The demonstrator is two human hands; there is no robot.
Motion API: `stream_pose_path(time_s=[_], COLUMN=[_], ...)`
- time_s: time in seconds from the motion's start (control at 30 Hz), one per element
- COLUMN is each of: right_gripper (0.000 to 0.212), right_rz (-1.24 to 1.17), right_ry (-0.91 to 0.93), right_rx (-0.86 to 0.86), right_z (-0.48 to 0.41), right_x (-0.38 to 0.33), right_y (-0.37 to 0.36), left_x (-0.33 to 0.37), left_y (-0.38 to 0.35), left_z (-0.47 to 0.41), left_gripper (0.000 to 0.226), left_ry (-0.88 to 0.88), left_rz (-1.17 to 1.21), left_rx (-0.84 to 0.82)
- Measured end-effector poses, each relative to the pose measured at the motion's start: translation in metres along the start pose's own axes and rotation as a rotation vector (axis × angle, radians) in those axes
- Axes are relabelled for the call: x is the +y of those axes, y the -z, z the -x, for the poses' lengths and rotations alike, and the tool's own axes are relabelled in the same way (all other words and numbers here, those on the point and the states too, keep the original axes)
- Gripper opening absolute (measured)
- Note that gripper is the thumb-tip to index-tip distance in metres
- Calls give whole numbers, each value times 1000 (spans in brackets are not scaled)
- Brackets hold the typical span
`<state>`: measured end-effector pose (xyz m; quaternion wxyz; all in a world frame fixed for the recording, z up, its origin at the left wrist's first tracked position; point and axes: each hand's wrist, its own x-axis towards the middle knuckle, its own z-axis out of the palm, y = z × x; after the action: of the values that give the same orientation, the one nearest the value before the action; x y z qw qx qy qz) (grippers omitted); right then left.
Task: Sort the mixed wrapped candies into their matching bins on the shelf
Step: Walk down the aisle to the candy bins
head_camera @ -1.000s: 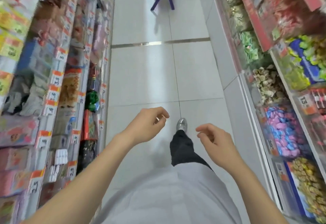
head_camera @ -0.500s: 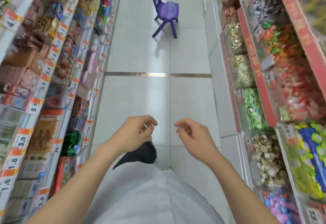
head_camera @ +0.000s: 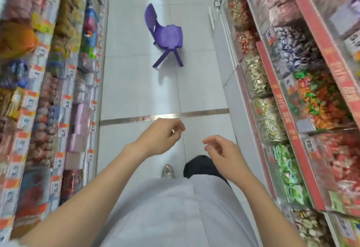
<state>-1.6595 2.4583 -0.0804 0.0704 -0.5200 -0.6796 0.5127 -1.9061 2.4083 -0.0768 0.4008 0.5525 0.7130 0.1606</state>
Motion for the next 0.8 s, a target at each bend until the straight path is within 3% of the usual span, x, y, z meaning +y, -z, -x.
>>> stream_pose_path(time_s=[0.2, 0.57, 0.8], right_gripper=[20, 20, 19], right_rz=[-72, -56, -16], right_ry=[-91, -39, 34], right_rx=[67, 40, 49], right_z=[-124, -425, -593], right_x=[-16, -99, -165], right_y=[54, 173, 220], left_x=[16, 40, 30], left_y=[72, 205, 289], left_z=[-160, -403, -527], left_gripper=[21, 22, 19], left_ry=[-46, 27, 38], left_rz=[36, -36, 6], left_rx=[-21, -83, -2])
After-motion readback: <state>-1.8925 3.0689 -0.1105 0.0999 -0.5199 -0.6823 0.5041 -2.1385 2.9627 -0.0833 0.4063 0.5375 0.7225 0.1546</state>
